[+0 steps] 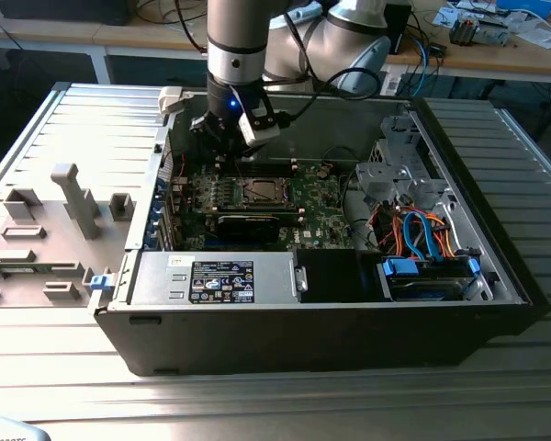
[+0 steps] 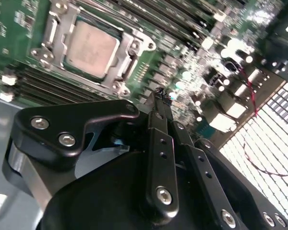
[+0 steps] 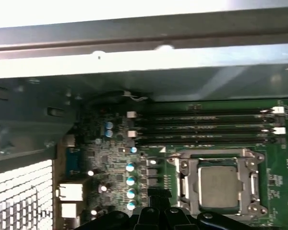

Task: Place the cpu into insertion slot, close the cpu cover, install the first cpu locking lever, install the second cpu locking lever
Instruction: 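Install the first cpu locking lever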

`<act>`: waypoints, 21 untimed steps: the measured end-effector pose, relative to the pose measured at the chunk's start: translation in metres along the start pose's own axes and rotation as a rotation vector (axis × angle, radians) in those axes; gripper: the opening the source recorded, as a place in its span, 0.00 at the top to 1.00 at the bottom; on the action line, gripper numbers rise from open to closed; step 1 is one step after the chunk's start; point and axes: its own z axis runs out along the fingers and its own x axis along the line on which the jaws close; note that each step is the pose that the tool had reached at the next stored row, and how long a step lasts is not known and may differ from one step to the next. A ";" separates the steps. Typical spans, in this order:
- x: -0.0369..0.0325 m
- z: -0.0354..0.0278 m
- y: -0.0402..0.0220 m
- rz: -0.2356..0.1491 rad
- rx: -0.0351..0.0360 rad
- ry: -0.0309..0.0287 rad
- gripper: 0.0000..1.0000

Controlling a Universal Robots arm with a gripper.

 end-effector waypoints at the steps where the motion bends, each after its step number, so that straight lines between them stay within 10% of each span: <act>1: 0.0023 0.0002 0.0005 0.000 -0.0003 -0.0003 0.89; 10: 0.0170 0.0010 0.0104 0.000 -0.0031 -0.0040 0.89; 21: 0.0132 0.0010 0.0267 0.000 -0.0036 -0.0040 0.89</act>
